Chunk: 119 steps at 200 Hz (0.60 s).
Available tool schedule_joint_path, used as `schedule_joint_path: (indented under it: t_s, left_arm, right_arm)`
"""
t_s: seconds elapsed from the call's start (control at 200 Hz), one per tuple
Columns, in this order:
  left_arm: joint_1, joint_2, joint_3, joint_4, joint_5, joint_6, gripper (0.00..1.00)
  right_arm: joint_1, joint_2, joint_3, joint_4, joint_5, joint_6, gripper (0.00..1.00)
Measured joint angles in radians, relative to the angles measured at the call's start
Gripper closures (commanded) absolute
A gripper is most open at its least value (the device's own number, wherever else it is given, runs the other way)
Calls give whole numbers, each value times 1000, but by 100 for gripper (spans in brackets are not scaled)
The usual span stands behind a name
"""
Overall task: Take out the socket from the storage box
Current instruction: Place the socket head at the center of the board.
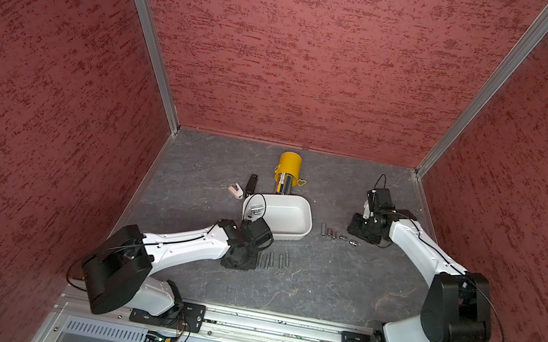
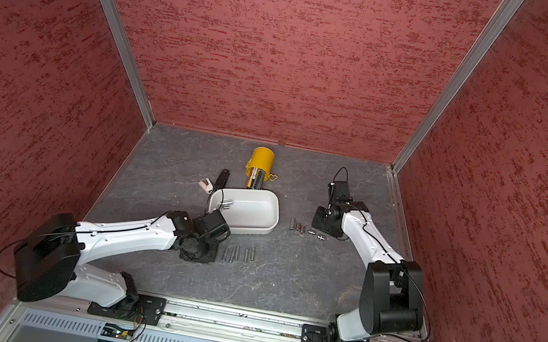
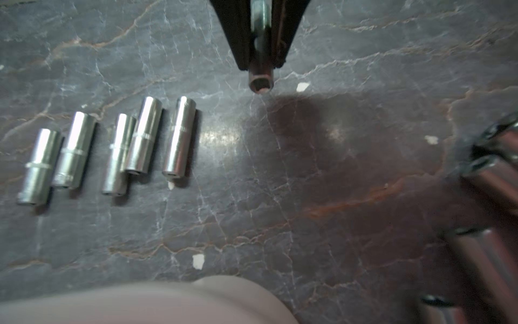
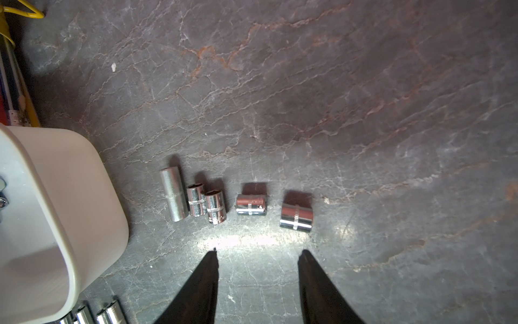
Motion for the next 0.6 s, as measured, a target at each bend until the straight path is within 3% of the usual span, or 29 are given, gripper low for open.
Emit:
schedule_joint_path:
  t_s: [0.356,0.501,0.596]
  left_arm:
    - [26,127,29,119,2,5,92]
    - [28,150,50,128,-4,11,87]
    - [28,156,56,130,-7,17,79]
  right_arm:
    - [0,-16,0,0,0,0,50]
    - [0,-16,0,0,0,0,50]
    - [0,-16,0,0,0,0,50]
